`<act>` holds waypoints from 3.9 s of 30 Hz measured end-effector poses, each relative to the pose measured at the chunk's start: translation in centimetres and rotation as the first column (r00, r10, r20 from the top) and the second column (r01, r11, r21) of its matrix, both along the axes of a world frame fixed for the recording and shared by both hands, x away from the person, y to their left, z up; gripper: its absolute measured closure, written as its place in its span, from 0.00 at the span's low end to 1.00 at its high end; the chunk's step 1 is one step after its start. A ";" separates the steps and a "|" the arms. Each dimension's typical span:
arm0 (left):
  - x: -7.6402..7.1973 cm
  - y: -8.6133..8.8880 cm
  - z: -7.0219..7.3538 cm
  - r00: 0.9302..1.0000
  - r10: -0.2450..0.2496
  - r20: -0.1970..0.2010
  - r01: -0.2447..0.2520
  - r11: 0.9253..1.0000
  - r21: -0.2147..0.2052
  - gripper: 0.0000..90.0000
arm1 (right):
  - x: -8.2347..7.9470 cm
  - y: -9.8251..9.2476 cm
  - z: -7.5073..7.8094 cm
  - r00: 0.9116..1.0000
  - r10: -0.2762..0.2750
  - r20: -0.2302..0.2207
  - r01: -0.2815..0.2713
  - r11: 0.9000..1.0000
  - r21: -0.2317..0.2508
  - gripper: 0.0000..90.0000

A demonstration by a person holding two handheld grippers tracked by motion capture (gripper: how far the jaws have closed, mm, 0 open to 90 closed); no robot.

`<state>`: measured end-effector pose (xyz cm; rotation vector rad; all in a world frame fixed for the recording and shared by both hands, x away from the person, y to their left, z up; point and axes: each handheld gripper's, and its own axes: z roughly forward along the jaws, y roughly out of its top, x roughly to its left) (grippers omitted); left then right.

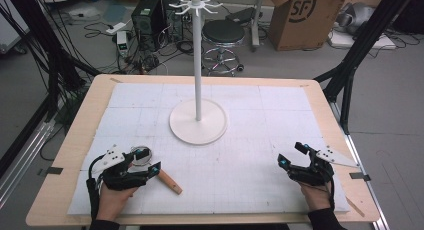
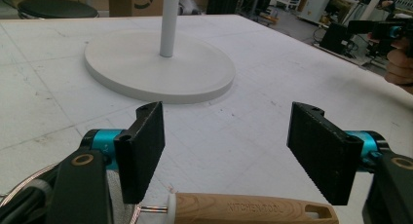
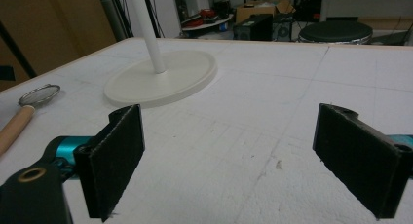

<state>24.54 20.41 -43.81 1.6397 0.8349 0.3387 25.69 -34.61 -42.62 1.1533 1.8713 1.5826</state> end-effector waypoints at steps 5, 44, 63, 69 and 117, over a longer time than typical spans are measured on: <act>0.0 -0.1 0.0 1.000 -0.001 -0.004 0.001 1.000 0.000 0.34 | 0.0 0.0 0.0 1.000 -0.003 0.003 0.003 1.000 -0.004 0.12; -2.6 -0.5 -1.2 0.985 -0.092 -0.145 0.094 0.996 0.009 1.00 | -0.1 0.2 0.0 1.000 -0.017 0.021 0.017 0.999 -0.036 0.12; -2.9 0.1 -1.8 0.959 -0.123 -0.254 0.135 0.990 0.030 1.00 | -0.2 0.9 0.3 0.997 -0.033 0.067 0.040 0.994 -0.102 0.15; -2.2 -1.0 -1.9 0.946 -0.105 -0.306 0.130 0.990 0.062 1.00 | -0.5 0.9 0.7 0.994 -0.041 0.105 0.056 0.989 -0.137 0.15; 3.6 -8.7 -1.9 0.923 -0.078 -0.376 0.162 0.967 0.195 1.00 | 1.2 1.0 0.1 0.998 0.022 -0.052 -0.024 0.998 -0.051 0.14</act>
